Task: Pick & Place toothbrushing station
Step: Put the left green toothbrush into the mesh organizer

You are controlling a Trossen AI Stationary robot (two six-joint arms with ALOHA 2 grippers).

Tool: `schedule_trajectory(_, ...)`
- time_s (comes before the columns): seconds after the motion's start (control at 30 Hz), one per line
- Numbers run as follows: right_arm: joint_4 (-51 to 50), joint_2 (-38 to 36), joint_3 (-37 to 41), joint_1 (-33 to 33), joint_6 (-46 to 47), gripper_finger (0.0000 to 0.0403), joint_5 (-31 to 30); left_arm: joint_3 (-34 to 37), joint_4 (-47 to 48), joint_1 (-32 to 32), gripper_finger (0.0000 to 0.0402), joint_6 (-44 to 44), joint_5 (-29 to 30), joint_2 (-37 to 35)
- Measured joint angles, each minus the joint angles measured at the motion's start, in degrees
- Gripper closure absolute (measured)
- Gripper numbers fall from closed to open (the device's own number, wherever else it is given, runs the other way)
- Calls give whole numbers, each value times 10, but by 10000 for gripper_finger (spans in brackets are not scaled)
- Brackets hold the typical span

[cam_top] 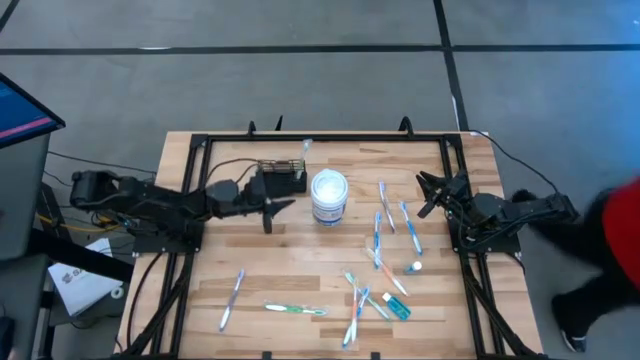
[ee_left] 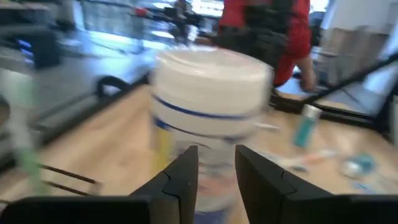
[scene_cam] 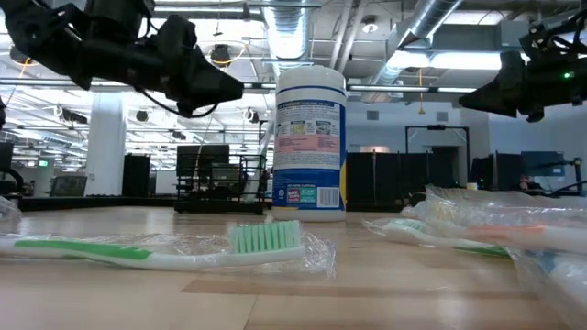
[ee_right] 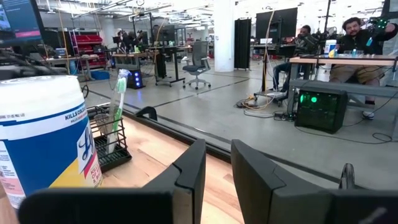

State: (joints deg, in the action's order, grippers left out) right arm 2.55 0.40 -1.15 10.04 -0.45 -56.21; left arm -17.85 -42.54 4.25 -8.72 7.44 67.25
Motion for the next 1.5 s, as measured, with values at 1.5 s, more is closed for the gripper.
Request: schedule_trajectory(1.5,0,0,0,0,4,334,0,-342,379,-346,300,-116,8,278)
